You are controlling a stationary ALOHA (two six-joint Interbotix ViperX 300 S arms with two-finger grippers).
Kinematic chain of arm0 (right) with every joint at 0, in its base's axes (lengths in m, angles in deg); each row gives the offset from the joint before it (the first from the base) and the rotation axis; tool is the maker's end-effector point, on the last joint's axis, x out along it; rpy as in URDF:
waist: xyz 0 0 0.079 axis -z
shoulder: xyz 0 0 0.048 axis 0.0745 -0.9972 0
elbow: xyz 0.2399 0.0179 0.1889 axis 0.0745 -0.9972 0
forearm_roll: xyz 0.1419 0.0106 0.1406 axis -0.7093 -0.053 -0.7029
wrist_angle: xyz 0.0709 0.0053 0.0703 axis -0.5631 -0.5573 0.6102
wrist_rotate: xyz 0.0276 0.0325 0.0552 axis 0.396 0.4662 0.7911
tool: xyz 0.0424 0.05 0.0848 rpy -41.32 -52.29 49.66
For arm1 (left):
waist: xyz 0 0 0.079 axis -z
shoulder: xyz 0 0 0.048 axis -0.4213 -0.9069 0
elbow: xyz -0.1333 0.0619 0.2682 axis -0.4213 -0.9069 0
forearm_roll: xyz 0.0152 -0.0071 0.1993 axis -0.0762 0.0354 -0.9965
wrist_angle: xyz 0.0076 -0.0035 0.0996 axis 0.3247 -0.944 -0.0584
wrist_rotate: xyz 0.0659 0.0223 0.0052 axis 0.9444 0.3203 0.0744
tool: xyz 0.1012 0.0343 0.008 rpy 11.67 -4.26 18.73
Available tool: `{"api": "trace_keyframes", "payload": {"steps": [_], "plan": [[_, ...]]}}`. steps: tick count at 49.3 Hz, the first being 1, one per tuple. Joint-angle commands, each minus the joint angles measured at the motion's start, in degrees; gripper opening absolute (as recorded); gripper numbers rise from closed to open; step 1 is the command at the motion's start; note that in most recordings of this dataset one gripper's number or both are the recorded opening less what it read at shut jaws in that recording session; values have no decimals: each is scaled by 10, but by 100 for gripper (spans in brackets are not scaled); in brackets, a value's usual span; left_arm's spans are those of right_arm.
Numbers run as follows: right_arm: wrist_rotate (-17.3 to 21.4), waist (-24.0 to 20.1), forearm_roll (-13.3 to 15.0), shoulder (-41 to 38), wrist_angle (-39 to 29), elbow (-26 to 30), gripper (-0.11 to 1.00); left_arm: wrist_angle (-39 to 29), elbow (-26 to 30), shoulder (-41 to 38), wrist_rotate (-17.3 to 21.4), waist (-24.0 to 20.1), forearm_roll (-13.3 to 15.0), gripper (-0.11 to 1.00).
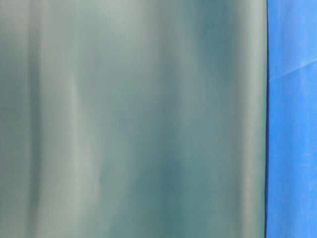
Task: Handover the blue block to the right arm after grasping it with the left arm, then place it in the designated position.
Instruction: 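Open both grippers and start moving the left gripper toward the blue cube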
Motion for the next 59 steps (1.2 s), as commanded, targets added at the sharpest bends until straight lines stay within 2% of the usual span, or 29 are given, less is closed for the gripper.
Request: {"api": "trace_keyframes", "payload": {"steps": [1,7,36,39,42,47,51,55,59], "plan": [[-1,0,0,-7,4,10,1,3,7,-4,-4,-4,-2,0],[-1,1,0,-16,-11,13,-3,3,7,-4,1,-4,-2,0],[5,5,-4,-19,-20,16,0,-1,7,-8,0,-4,-3,3],[6,5,-5,-20,-23,17,7,-2,6,-8,1,-4,-3,15],[6,5,-12,-20,-24,17,20,-2,5,-8,4,-4,-4,31],[7,6,-26,-20,-28,17,49,-2,5,-8,4,-4,-5,63],[8,11,-31,-24,-39,17,73,-2,5,-8,4,-4,-5,84],[9,16,-35,-27,-43,18,92,-2,4,-8,2,-4,-5,92],[9,17,-36,-28,-43,18,97,-3,5,-8,0,-4,-6,92]]}}
